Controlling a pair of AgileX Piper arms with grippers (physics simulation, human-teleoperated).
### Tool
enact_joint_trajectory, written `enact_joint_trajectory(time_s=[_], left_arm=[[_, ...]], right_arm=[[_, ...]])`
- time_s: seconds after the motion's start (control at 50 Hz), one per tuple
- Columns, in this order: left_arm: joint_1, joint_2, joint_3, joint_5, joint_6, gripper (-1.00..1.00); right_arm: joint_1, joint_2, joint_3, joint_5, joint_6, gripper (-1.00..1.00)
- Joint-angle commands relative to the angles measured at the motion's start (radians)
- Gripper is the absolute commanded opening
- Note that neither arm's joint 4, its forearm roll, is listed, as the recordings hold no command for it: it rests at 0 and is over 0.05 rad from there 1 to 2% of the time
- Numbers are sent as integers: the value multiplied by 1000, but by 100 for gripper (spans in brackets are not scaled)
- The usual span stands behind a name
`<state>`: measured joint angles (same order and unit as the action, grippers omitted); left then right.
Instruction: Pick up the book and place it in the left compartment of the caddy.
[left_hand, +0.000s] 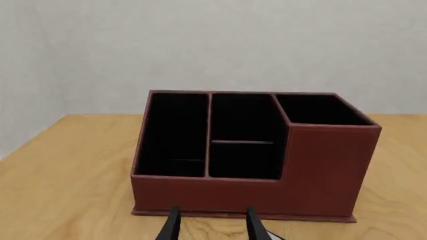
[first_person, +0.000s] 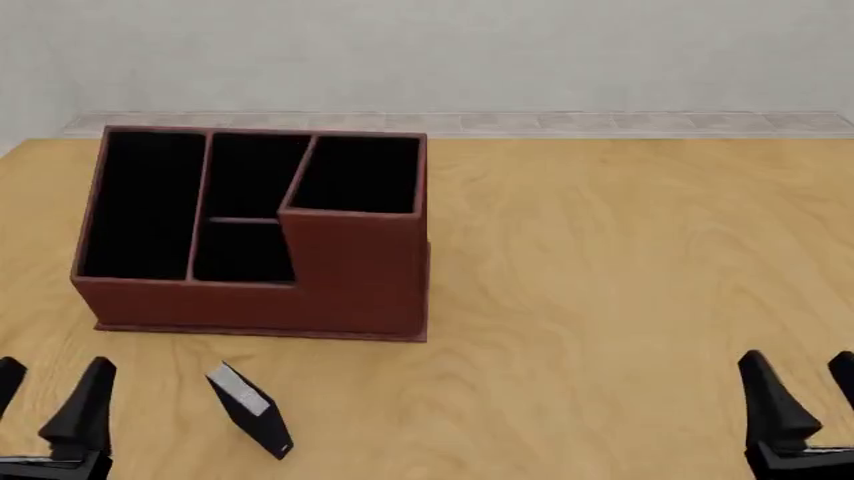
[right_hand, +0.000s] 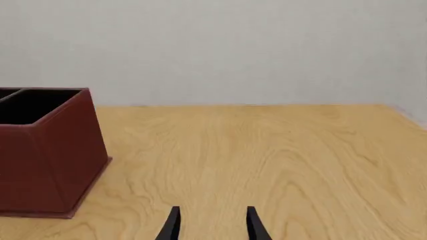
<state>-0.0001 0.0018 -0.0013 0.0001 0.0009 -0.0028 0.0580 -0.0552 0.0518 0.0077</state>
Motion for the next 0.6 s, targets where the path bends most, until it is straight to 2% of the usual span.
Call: enact_joint_trajectory(time_s=[0.02,0.34,0.46,0.6], left_arm=[[-1,4,-5,1,1,100],[-21,20,-20,1,10,100],[-50,71,-48,-21,10,100],[-62,237,-83,-128,16,100]], right_arm=[[1,-33,53,-67,19,100],[12,-19,53,-82,22,100],[10,-22,54,-81,26,100],[14,-12,53,-90,25,100]])
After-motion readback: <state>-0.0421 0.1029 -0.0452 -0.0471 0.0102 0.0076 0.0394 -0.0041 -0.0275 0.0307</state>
